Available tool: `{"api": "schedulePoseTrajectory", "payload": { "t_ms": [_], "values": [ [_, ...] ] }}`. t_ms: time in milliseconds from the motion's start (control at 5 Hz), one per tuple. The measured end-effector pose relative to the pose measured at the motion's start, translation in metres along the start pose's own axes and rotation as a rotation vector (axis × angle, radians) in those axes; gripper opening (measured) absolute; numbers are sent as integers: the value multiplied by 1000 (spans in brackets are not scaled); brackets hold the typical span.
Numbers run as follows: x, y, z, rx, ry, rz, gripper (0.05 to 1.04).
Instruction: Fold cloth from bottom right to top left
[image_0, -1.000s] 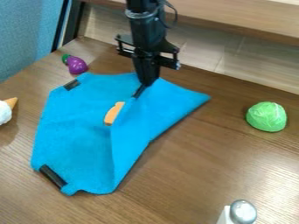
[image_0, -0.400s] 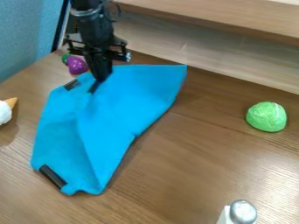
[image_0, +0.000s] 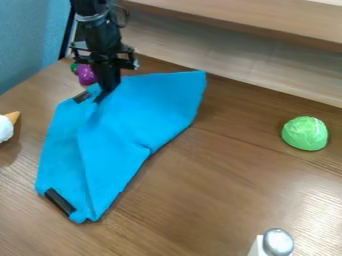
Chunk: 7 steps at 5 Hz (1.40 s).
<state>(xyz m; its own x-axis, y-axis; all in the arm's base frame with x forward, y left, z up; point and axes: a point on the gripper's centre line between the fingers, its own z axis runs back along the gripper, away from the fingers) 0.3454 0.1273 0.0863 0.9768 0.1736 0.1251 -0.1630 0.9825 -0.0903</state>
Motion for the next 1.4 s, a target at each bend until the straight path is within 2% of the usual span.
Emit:
{"api": "schedulePoseTrajectory", "payload": {
  "t_ms": [200,400,600,800,1000,1200,1400],
  "values": [
    [9,12,-11,-6,18,-14,71],
    [8,22,-18,-13,33,-19,217],
    [7,23,-18,-9,37,-14,474],
    [7,24,-18,0,39,-3,782],
    [0,21,-21,-10,47,18,1000],
    [4,-7,-1,5,-3,-38,1003],
    [5,-48,-3,-2,5,-124,1001]
  ]
}}
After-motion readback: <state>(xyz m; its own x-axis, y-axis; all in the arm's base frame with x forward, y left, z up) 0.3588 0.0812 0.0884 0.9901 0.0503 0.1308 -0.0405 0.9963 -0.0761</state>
